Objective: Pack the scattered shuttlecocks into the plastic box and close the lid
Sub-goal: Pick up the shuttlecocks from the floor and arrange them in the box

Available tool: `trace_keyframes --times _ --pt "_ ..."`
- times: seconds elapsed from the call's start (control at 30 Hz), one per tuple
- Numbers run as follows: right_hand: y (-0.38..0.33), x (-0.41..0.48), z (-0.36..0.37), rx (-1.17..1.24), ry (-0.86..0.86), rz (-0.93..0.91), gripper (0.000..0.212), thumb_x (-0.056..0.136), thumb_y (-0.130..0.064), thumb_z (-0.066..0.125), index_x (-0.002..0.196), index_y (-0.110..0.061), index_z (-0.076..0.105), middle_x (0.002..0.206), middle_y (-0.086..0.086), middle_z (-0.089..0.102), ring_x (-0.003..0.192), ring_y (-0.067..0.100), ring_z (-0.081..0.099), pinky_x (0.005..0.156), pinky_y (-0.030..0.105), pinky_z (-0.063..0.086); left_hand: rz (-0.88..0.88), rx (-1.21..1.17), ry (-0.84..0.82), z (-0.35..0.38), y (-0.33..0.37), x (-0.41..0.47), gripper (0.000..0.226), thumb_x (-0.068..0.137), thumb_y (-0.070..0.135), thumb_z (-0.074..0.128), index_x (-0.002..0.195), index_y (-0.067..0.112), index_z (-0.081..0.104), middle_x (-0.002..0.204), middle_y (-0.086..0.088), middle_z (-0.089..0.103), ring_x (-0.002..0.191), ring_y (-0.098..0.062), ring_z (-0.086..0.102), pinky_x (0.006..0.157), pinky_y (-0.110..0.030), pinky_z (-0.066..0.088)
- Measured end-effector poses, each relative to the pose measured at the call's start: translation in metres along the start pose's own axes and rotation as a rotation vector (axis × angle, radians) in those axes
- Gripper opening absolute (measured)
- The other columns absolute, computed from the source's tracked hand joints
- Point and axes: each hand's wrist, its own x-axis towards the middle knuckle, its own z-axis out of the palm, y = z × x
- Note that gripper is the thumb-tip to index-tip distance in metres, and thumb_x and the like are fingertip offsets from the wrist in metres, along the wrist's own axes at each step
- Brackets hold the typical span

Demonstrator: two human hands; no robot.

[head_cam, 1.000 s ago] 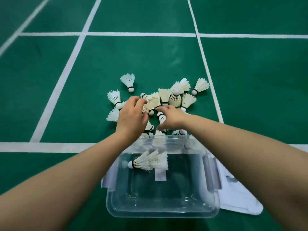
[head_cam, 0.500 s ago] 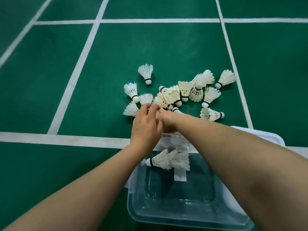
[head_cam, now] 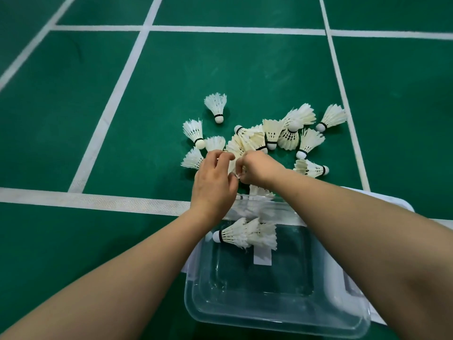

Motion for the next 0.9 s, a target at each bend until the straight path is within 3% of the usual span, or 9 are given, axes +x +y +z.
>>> trace_keyframes --times 0.2,0.43,0.53,0.67,0.8,0.9 --pt "0.007 -0.026 -0.023 0.060 0.123 -0.048 0.015 0.081 -0.014 0.060 0.095 -0.013 0.067 0.105 0.008 0.059 0.098 0.022 0.055 0.083 0.025 0.041 0.017 0.021 0.009 -0.001 0.002 -0.002 0.030 0.081 0.005 0.055 0.112 0.004 0.053 0.114 -0.015 0.050 0.098 -0.030 0.049 0.083 -0.040 0.043" --pt "0.008 -0.075 -0.057 0.313 0.367 -0.023 0.011 0.075 -0.009 0.065 0.078 -0.020 0.064 0.091 0.001 0.060 0.090 0.017 0.057 0.085 0.025 0.042 0.064 0.022 0.047 -0.006 0.012 -0.005 0.032 0.080 0.004 0.052 0.112 0.002 0.053 0.112 -0.017 0.051 0.100 -0.032 0.049 0.086 -0.040 0.041" --pt "0.005 -0.098 -0.069 0.508 0.459 0.029 0.012 0.073 -0.010 0.069 0.073 -0.021 0.064 0.084 -0.001 0.062 0.083 0.013 0.057 0.077 0.018 0.043 0.093 0.001 0.050 -0.006 0.024 -0.009 0.037 0.078 0.001 0.055 0.115 0.001 0.051 0.112 -0.017 0.051 0.099 -0.032 0.050 0.086 -0.041 0.042" --pt "0.003 -0.130 -0.079 0.783 0.508 0.085 0.019 0.074 -0.011 0.070 0.064 -0.025 0.061 0.067 0.005 0.060 0.057 0.011 0.050 0.062 0.029 0.044 0.113 -0.056 0.064 -0.007 0.040 -0.015 0.042 0.079 0.006 0.052 0.120 0.001 0.047 0.114 -0.017 0.050 0.101 -0.031 0.049 0.087 -0.040 0.042" --pt "0.004 -0.159 -0.082 0.950 0.535 0.121 0.022 0.076 -0.005 0.071 0.066 -0.022 0.061 0.046 -0.011 0.047 0.042 -0.001 0.041 0.052 0.015 0.039 0.091 -0.180 0.054 -0.010 0.051 -0.023 0.055 0.073 0.014 0.046 0.127 0.004 0.040 0.116 -0.014 0.048 0.099 -0.028 0.048 0.087 -0.039 0.041" --pt "0.002 -0.179 -0.077 1.050 0.541 0.142 0.020 0.076 -0.003 0.071 0.067 -0.018 0.061 0.042 -0.014 0.048 0.042 -0.003 0.042 0.047 0.011 0.038 0.124 -0.210 -0.033 -0.007 0.054 -0.035 0.066 0.070 0.030 0.041 0.130 0.002 0.037 0.116 -0.013 0.048 0.103 -0.024 0.046 0.091 -0.032 0.036"
